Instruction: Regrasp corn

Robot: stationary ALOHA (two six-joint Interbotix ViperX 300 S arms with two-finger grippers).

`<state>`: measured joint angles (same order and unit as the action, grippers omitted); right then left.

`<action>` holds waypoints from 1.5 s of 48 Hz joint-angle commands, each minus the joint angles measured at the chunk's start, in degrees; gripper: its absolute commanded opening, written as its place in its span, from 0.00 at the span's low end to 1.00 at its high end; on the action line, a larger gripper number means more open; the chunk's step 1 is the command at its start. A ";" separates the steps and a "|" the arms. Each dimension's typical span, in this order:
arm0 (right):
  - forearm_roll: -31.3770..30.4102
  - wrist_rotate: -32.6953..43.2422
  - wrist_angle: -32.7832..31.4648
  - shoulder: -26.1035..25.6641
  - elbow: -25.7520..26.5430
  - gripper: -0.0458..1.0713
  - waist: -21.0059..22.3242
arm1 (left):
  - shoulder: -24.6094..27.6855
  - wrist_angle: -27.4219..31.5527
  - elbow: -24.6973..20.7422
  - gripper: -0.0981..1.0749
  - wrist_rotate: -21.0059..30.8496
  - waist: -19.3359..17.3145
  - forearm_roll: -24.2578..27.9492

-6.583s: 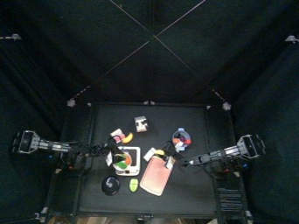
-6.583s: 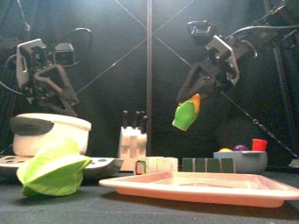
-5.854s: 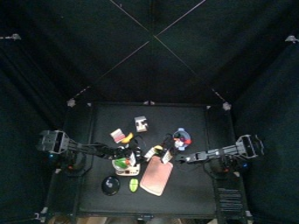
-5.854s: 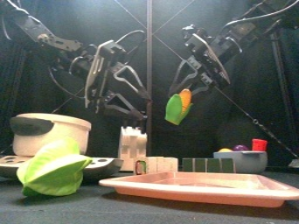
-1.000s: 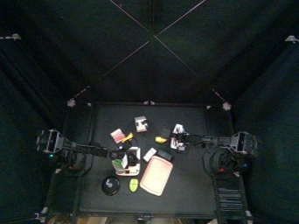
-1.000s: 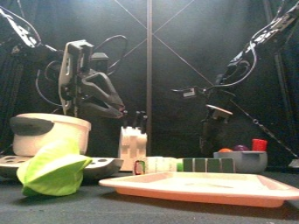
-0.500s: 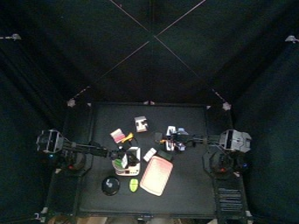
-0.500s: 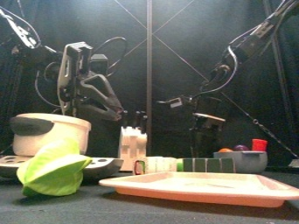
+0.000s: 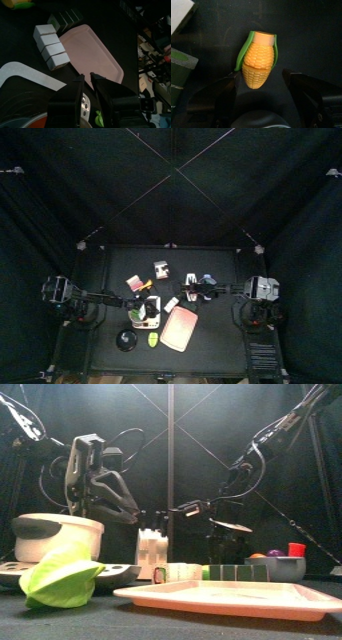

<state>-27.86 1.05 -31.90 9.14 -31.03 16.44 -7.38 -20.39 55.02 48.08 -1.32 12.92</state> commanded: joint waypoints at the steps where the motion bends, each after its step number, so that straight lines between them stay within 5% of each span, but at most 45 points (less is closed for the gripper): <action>1: -0.26 0.09 0.79 -0.26 0.88 0.90 0.26 | -0.88 -0.18 -0.62 0.63 -0.09 -0.18 0.09; 16: -0.18 0.18 2.72 0.97 0.70 0.86 0.26 | -0.88 -0.18 -0.62 0.62 -0.09 -0.26 0.00; 31: 1.05 0.79 2.29 0.18 0.88 0.65 -0.44 | -0.88 -0.18 -0.70 0.62 0.00 -0.35 -0.26; 41: 4.39 1.49 0.79 -4.75 0.88 0.56 -1.67 | -0.88 -0.26 -0.88 0.63 -0.09 -0.44 -1.14; 56: 8.61 1.58 0.18 -13.89 0.88 0.56 -3.08 | -0.88 -1.85 -2.90 0.63 -0.18 -0.62 -3.16; 72: 12.66 1.85 0.88 -15.29 1.85 0.56 -5.63 | -0.70 -2.90 -2.99 0.63 -0.26 -1.14 -3.16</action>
<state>-17.14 2.81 -31.55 -3.87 -30.85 10.81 -7.38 -22.24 53.35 47.99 -2.02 9.58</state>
